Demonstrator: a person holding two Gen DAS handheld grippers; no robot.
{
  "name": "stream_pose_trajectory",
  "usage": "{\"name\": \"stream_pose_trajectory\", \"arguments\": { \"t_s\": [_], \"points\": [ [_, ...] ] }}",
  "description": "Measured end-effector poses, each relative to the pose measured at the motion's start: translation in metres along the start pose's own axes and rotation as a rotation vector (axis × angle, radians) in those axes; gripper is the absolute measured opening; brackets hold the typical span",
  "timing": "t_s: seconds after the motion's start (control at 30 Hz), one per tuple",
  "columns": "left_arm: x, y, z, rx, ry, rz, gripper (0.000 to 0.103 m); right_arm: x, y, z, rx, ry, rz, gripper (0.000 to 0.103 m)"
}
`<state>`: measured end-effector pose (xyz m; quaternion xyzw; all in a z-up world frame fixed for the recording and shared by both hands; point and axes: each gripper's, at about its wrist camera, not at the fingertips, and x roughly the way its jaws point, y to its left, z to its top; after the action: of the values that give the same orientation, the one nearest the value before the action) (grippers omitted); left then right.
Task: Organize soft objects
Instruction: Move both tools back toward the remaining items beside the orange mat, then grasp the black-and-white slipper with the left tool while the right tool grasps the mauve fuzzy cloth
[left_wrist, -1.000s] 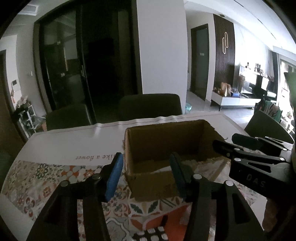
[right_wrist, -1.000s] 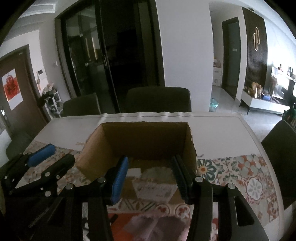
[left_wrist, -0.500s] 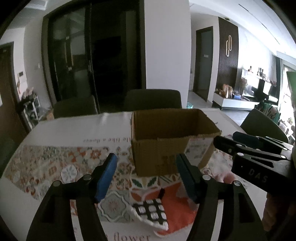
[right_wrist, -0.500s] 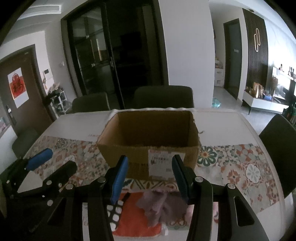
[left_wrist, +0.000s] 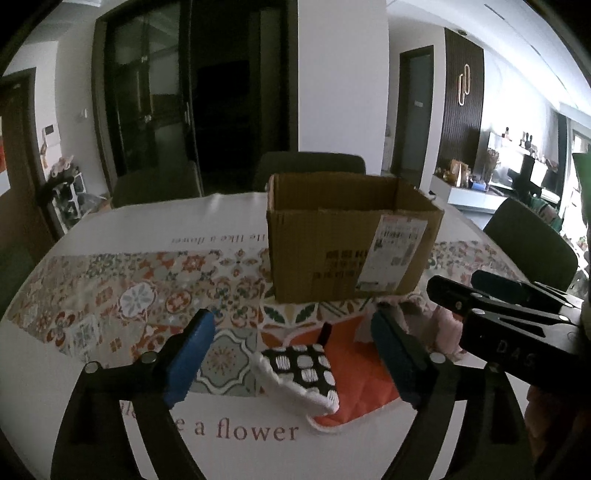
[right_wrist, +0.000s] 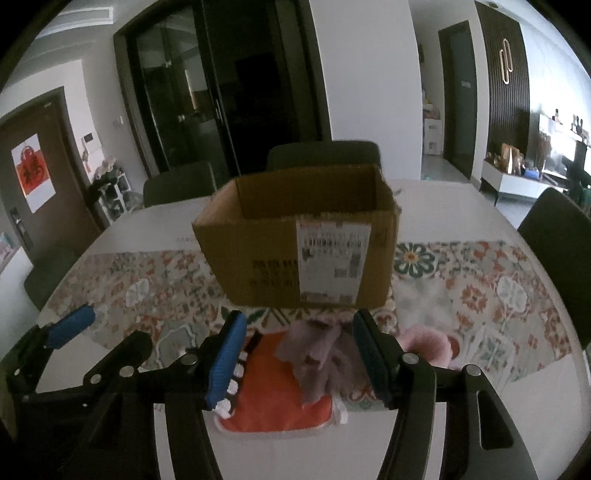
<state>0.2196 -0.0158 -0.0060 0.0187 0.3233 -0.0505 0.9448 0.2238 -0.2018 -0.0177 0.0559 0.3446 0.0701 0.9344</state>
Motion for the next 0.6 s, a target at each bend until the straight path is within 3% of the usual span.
{"name": "stream_pose_trajectory", "arguments": {
  "t_s": [0.33,0.6],
  "points": [
    [0.02,-0.002,-0.025,0.017,0.061,-0.007,0.092,0.028,-0.008,-0.027,0.034,0.064,0.013,0.061],
    [0.048,-0.002,-0.043,-0.007,0.161,-0.04,0.092,0.055,-0.01,-0.04,0.033,0.118,0.019,0.061]
  ]
}}
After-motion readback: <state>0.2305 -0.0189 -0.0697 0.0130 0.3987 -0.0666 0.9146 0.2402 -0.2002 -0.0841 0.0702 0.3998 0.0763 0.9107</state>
